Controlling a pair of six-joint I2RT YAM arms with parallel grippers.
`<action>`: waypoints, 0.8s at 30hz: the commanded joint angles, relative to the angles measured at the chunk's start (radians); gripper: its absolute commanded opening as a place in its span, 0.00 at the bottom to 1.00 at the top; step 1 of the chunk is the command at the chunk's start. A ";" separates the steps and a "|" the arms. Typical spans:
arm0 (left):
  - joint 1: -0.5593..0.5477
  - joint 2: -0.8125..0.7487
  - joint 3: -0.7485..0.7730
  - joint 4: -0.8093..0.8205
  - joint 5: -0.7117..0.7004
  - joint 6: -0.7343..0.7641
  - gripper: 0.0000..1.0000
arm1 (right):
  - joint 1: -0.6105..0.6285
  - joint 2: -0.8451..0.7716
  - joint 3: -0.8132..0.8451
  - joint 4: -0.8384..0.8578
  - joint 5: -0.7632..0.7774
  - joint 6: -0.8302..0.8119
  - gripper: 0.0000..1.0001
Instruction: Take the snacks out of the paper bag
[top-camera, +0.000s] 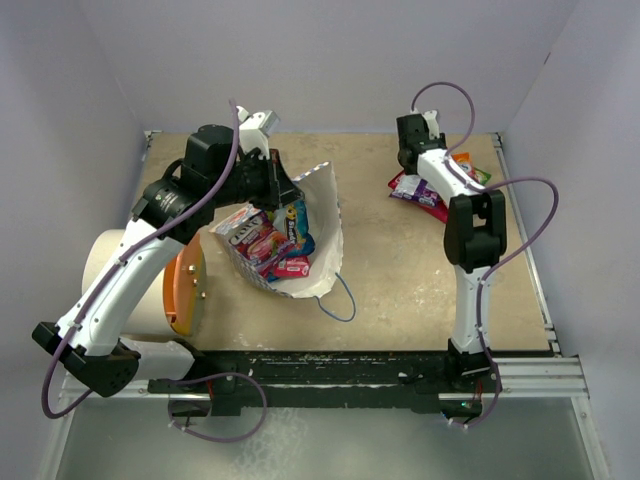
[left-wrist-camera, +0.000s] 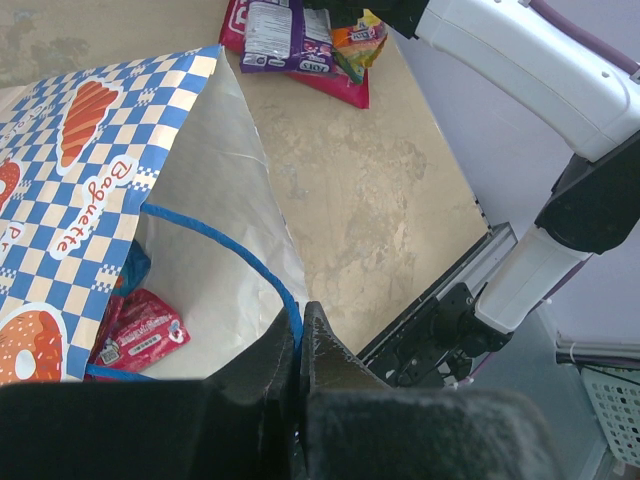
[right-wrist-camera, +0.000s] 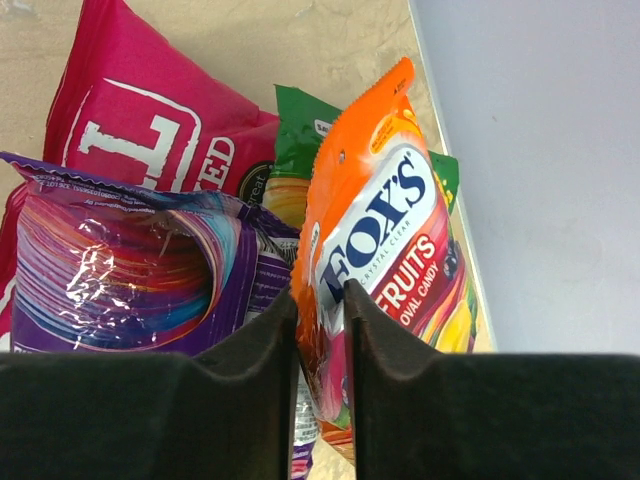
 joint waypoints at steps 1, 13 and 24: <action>0.000 -0.031 0.031 0.041 0.042 -0.015 0.00 | -0.003 -0.092 0.063 -0.084 -0.005 0.059 0.43; 0.000 -0.063 -0.032 0.084 0.101 -0.100 0.00 | -0.001 -0.331 0.059 -0.302 -0.269 0.183 0.72; 0.000 -0.104 -0.141 0.156 0.144 -0.137 0.00 | 0.023 -0.886 -0.540 -0.138 -1.040 0.326 0.74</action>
